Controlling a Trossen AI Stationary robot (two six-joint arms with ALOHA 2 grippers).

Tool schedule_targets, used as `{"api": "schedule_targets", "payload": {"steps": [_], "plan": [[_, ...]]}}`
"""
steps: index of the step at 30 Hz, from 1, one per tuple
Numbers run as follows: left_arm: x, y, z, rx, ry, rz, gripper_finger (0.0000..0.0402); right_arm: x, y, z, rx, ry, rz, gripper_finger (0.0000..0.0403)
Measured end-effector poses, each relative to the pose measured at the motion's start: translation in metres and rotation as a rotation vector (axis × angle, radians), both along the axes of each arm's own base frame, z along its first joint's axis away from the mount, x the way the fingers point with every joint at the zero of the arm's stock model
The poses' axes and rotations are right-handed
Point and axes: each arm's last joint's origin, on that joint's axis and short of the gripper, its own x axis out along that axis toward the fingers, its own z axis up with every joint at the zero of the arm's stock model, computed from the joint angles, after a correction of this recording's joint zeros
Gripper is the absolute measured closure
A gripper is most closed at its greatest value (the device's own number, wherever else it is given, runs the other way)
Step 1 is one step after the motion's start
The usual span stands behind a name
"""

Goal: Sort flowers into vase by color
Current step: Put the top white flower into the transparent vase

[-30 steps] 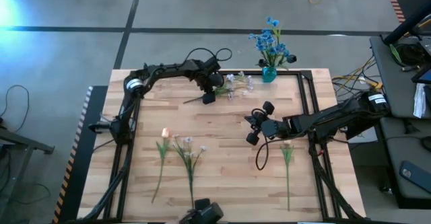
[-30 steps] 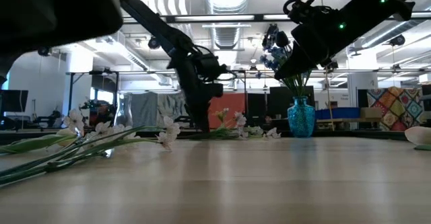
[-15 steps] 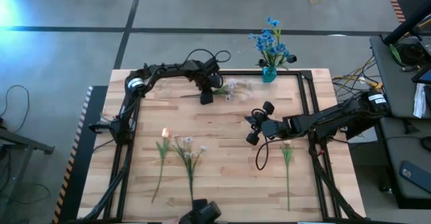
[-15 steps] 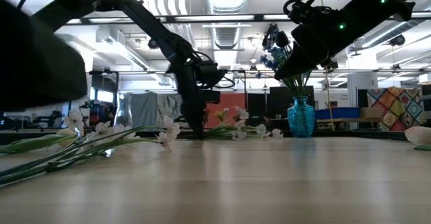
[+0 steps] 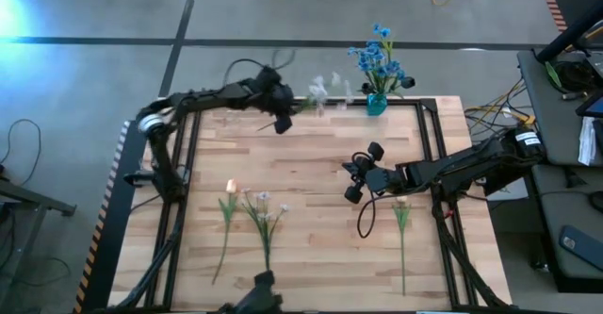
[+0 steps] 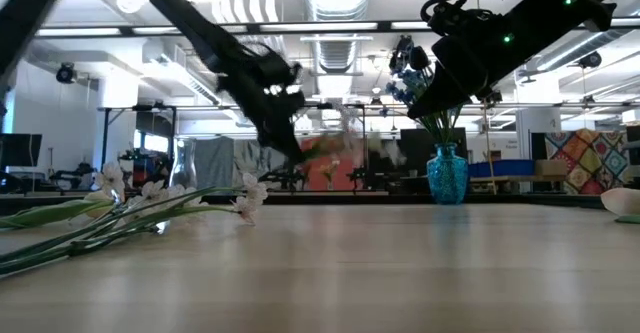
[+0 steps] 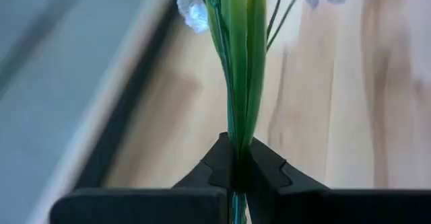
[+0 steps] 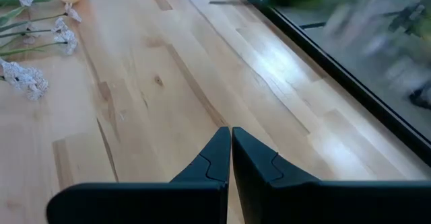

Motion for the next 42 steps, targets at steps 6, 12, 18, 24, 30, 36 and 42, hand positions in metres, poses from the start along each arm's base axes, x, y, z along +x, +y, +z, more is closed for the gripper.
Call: {"api": "schedule_targets", "payload": {"steps": [6, 12, 18, 24, 30, 36, 42], "plan": [[-0.045, -0.024, 0.023, 0.182, -0.268, 0.153, 0.0401, 0.001, 0.000, 0.002, -0.001, -0.018, 0.002, 0.0394], [-0.091, -0.050, 0.046, 0.369, -0.488, 0.343, 0.0401, 0.002, 0.000, 0.002, -0.002, -0.026, 0.002, 0.0394], [-0.129, -0.070, 0.077, 0.515, -0.595, 0.486, 0.0401, 0.002, 0.000, 0.002, -0.002, -0.027, 0.001, 0.0394], [-0.166, -0.083, 0.112, 0.662, -0.731, 0.554, 0.0402, 0.002, 0.000, 0.003, 0.004, -0.035, -0.004, 0.0394], [-0.184, -0.084, 0.107, 0.737, -0.789, 0.612, 0.0401, 0.002, 0.000, 0.003, 0.001, -0.040, -0.010, 0.0394], [-0.190, -0.084, 0.071, 0.740, -0.873, 0.644, 0.0401, 0.002, -0.001, 0.003, -0.009, -0.044, -0.022, 0.0394], [-0.195, -0.085, 0.049, 0.785, -0.868, 0.707, 0.0401, 0.002, 0.000, 0.004, -0.008, -0.046, -0.022, 0.0394]]}}
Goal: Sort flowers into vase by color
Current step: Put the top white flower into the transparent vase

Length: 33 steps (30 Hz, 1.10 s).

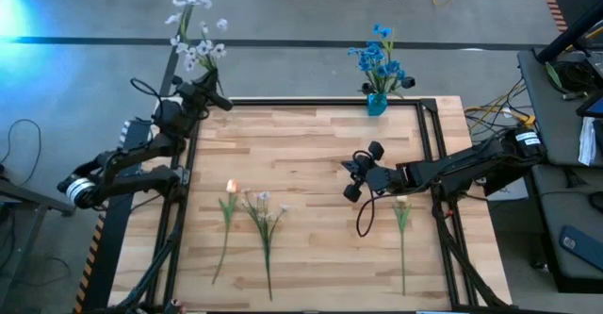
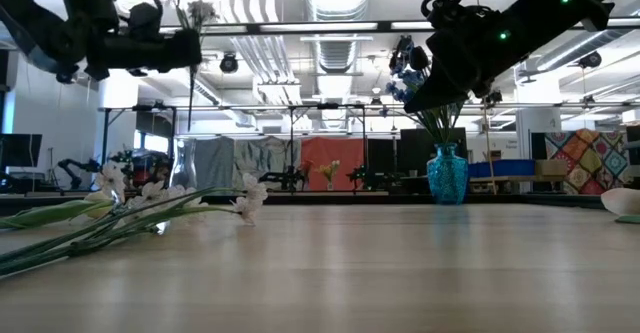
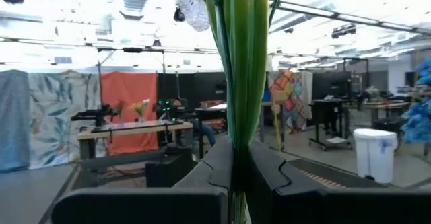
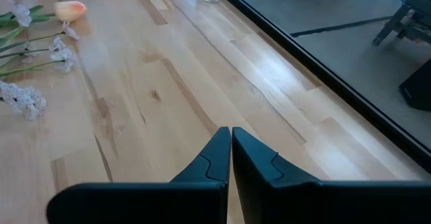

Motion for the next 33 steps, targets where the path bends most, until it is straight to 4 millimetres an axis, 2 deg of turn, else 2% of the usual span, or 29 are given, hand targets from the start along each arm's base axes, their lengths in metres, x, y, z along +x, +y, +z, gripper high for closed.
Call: {"api": "schedule_targets", "payload": {"steps": [21, 33], "plan": [[0.003, 0.011, -0.027, -0.060, 0.075, 0.044, 0.0401, 0.000, 0.000, 0.000, 0.002, -0.006, -0.001, 0.0394], [0.004, 0.012, -0.031, -0.076, 0.078, 0.042, 0.0392, 0.000, 0.000, 0.000, 0.003, -0.007, -0.001, 0.0394]]}}
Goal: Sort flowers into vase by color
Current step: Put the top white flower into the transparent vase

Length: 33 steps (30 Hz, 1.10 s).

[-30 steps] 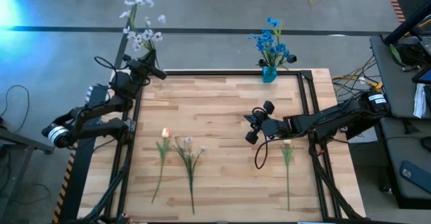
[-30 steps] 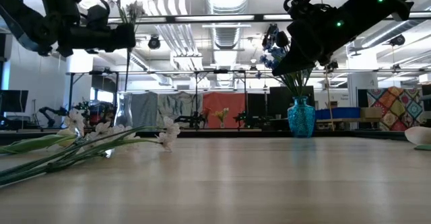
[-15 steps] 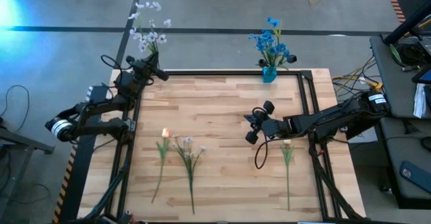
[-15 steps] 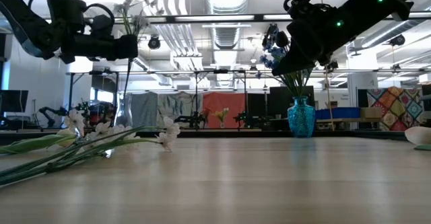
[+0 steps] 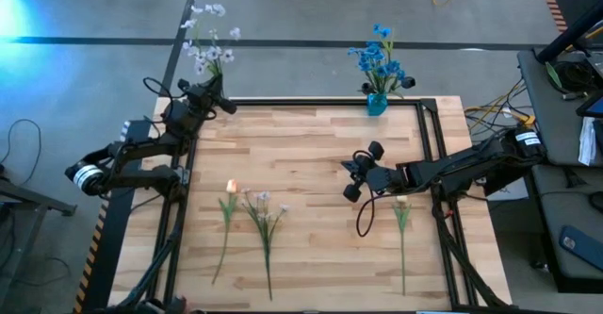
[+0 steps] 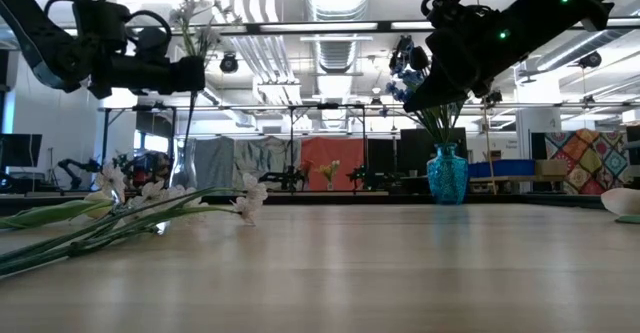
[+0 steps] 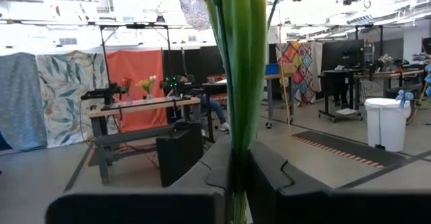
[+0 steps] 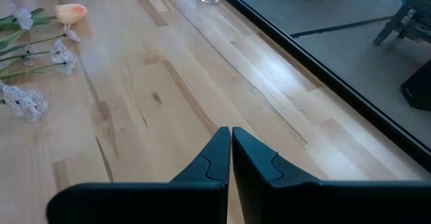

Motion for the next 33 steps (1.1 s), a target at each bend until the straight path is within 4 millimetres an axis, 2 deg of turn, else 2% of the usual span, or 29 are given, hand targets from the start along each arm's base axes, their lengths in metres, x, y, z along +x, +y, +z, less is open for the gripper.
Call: {"api": "schedule_targets", "payload": {"steps": [11, 18, 26, 33], "plan": [[0.000, 0.000, -0.002, -0.005, 0.024, 0.004, 0.0303, 0.002, 0.000, 0.003, 0.002, -0.012, 0.000, 0.0394], [0.001, 0.001, -0.005, -0.032, 0.045, 0.003, 0.0260, 0.004, 0.001, 0.008, 0.002, -0.026, 0.001, 0.0394], [-0.001, -0.001, -0.005, -0.031, 0.120, 0.015, 0.0238, 0.004, 0.001, 0.008, 0.011, -0.032, -0.003, 0.0394], [-0.005, -0.007, -0.010, -0.171, 0.266, 0.011, 0.0237, 0.006, 0.000, 0.011, 0.000, -0.061, 0.004, 0.0394]]}}
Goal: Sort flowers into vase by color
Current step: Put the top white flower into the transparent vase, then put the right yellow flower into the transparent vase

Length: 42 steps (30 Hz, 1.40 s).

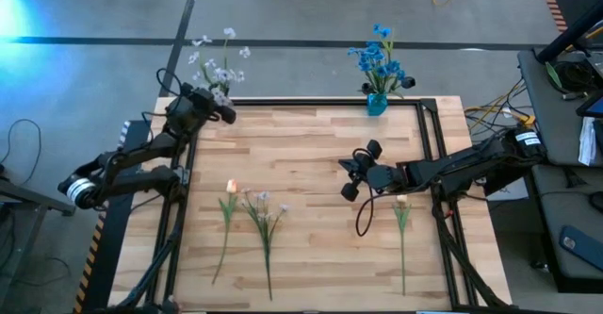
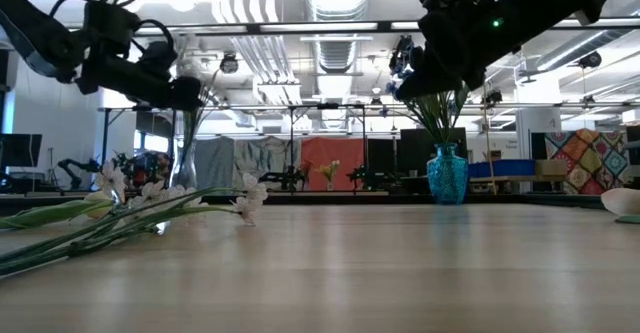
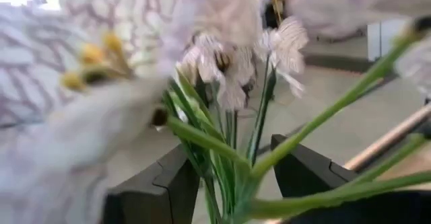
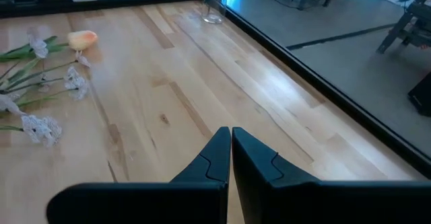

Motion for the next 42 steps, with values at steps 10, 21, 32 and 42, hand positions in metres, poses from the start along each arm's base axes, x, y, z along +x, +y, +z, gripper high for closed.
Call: {"api": "schedule_targets", "payload": {"steps": [10, 21, 32, 42], "plan": [[-0.010, -0.016, 0.013, -0.096, 0.067, -0.031, 0.0237, 0.000, 0.000, 0.000, -0.006, 0.001, 0.005, 0.0394], [-0.011, -0.025, 0.047, -0.271, 0.008, -0.142, 0.0237, 0.000, 0.000, 0.000, -0.016, 0.008, 0.013, 0.0394], [-0.026, -0.044, 0.066, -0.220, -0.058, -0.109, 0.0237, 0.000, 0.000, 0.000, -0.032, 0.020, 0.026, 0.0394], [-0.037, -0.060, 0.079, -0.127, -0.119, -0.108, 0.0237, 0.000, 0.000, 0.000, -0.041, 0.026, 0.031, 0.0394]]}}
